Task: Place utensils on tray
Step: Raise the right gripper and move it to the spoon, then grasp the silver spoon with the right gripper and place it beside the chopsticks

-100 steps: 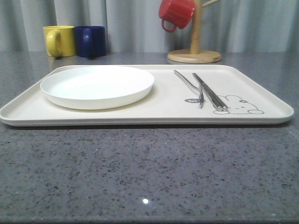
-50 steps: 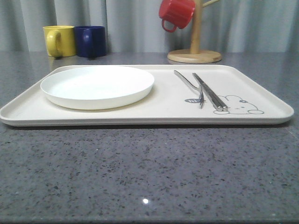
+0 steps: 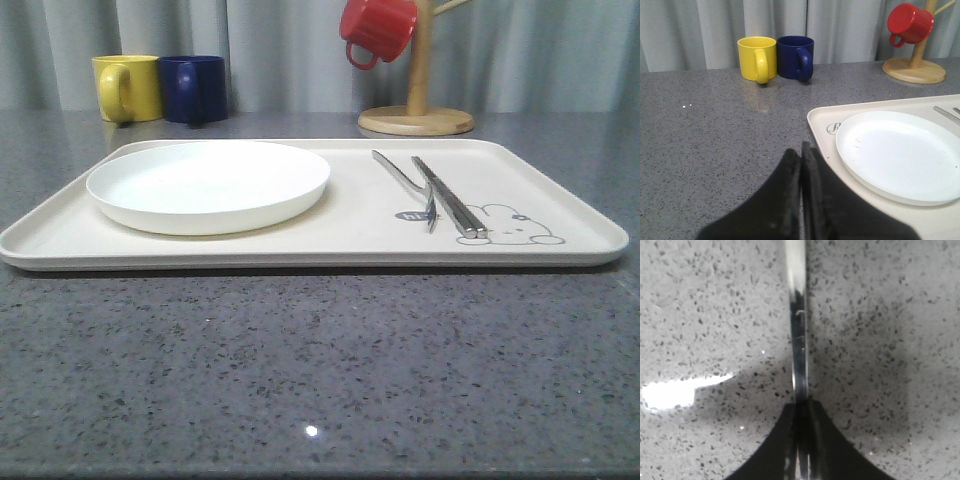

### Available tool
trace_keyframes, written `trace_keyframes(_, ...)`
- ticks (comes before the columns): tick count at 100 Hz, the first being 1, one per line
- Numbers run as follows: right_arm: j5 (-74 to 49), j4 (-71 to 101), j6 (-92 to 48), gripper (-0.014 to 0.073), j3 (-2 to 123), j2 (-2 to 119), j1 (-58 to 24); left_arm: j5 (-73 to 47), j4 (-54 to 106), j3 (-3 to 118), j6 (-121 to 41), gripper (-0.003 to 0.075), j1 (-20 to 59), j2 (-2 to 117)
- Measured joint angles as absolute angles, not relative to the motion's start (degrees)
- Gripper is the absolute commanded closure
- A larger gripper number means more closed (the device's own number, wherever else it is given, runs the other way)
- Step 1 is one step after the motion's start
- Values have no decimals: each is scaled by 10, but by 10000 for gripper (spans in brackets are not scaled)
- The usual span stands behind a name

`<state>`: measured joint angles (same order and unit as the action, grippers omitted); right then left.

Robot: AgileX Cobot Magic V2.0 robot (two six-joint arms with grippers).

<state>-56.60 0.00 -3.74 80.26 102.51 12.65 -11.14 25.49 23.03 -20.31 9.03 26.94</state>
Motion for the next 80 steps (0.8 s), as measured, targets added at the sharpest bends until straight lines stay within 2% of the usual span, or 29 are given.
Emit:
trace_keyframes(19,-574,17,-37,661,803,1011,126,-111,255,230,-203,739,90,269)
trace_keyframes(41,-583,33,-11,650,803,935,101,-111,255,230,-203,739,90,269)
trace_keyframes(80,-559,38,81,650,784,885,-81,-111,255,230,-203,739,90,269)
